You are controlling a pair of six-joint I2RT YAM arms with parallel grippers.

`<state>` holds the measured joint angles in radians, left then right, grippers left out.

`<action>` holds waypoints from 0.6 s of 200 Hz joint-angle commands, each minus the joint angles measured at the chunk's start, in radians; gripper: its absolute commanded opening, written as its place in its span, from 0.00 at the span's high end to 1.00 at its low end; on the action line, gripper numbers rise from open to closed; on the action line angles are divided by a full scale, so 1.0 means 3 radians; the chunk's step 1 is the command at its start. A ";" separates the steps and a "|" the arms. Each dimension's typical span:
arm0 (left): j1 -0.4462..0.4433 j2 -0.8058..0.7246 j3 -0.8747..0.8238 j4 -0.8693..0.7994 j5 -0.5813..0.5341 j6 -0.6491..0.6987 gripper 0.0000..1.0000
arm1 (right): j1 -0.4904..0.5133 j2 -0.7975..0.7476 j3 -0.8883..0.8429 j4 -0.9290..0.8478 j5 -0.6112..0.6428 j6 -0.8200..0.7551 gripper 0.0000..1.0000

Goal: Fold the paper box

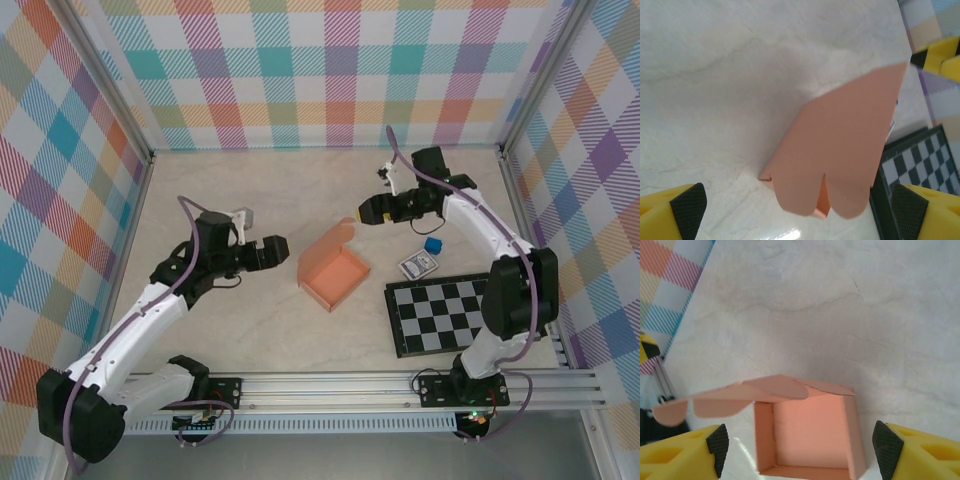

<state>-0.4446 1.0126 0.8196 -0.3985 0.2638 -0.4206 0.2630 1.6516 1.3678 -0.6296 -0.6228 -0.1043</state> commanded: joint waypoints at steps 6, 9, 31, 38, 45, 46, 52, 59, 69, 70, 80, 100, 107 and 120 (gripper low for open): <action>-0.0361 0.0029 0.0028 -0.0084 -0.0246 0.0546 0.03 | 0.0035 -0.0188 -0.0157 0.0231 -0.0159 -0.1429 0.21; -0.0398 0.0052 0.0055 -0.0107 -0.0289 0.0589 0.03 | 0.0038 -0.0183 -0.0152 0.0207 -0.0155 -0.1536 0.21; -0.0591 0.0206 0.0206 -0.0240 -0.0496 0.0800 0.07 | 0.0058 -0.0047 -0.0031 -0.0076 -0.0199 -0.2030 0.21; -0.0637 0.0257 0.0242 -0.0273 -0.0530 0.0853 0.09 | 0.0071 0.0018 0.0038 -0.0201 -0.0264 -0.2156 0.22; -0.0671 0.0314 0.0276 -0.0309 -0.0538 0.0908 0.12 | 0.0098 0.0080 0.0107 -0.0314 -0.0308 -0.2288 0.22; -0.0676 0.0320 0.0280 -0.0308 -0.0537 0.0915 0.12 | 0.0104 0.0087 0.0113 -0.0330 -0.0308 -0.2302 0.23; -0.0706 0.0367 0.0310 -0.0334 -0.0565 0.0939 0.14 | 0.0138 0.0127 0.0138 -0.0381 -0.0294 -0.2391 0.23; -0.0747 0.0413 0.0333 -0.0353 -0.0602 0.0967 0.15 | 0.0181 0.0162 0.0156 -0.0399 -0.0230 -0.2448 0.23; -0.0802 0.0472 0.0368 -0.0356 -0.0629 0.0992 0.16 | 0.0226 0.0194 0.0165 -0.0380 -0.0178 -0.2499 0.23; -0.0808 0.0479 0.0370 -0.0357 -0.0629 0.0992 0.16 | 0.0229 0.0198 0.0165 -0.0373 -0.0174 -0.2500 0.23; -0.0862 0.0522 0.0395 -0.0333 -0.0652 0.0998 0.17 | 0.0238 0.0220 0.0169 -0.0322 -0.0190 -0.2478 0.24; -0.0933 0.0622 0.0440 -0.0328 -0.0785 0.1006 0.23 | 0.0243 0.0224 0.0140 -0.0205 -0.0164 -0.2457 0.25; -0.0945 0.0666 0.0465 -0.0346 -0.0816 0.1038 0.27 | 0.0243 0.0220 0.0130 -0.0178 -0.0152 -0.2462 0.25; -0.0974 0.0755 0.0522 -0.0402 -0.0878 0.1108 0.33 | 0.0242 0.0215 0.0123 -0.0175 -0.0156 -0.2507 0.25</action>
<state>-0.7151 1.2037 0.9241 -0.4805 0.0608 -0.1356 0.3382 1.7210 1.3880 -0.6960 -0.6460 -0.7853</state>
